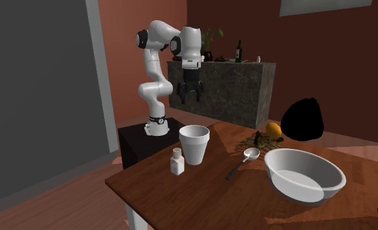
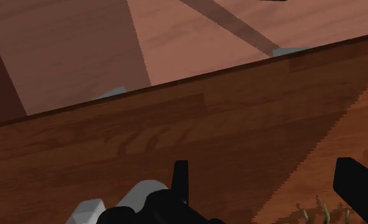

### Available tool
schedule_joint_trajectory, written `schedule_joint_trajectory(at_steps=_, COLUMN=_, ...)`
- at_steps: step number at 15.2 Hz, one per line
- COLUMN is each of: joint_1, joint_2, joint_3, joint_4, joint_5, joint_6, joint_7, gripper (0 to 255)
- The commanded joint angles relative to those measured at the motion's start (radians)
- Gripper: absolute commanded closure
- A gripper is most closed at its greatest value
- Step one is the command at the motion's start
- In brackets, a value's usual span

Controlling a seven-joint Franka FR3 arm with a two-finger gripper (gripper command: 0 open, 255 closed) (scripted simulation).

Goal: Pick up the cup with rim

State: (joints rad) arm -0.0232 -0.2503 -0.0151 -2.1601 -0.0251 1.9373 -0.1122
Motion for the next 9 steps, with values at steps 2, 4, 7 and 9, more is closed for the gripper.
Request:
schedule_joint_trajectory(at_steps=2, joint_1=-0.006, joint_2=0.117, joint_3=-0.012, joint_4=0.096, joint_5=0.001, joint_6=0.031, joint_7=-0.021, gripper=0)
schedule_joint_trajectory(at_steps=4, joint_1=-0.011, joint_2=0.192, joint_3=-0.018, joint_4=0.165, joint_5=0.003, joint_6=0.043, joint_7=-0.036, gripper=0)
schedule_joint_trajectory(at_steps=7, joint_1=-0.019, joint_2=0.304, joint_3=-0.027, joint_4=0.278, joint_5=0.01, joint_6=0.052, joint_7=-0.058, gripper=0)
schedule_joint_trajectory(at_steps=9, joint_1=-0.024, joint_2=0.381, joint_3=-0.031, joint_4=0.361, joint_5=0.015, joint_6=0.052, joint_7=-0.071, gripper=0)
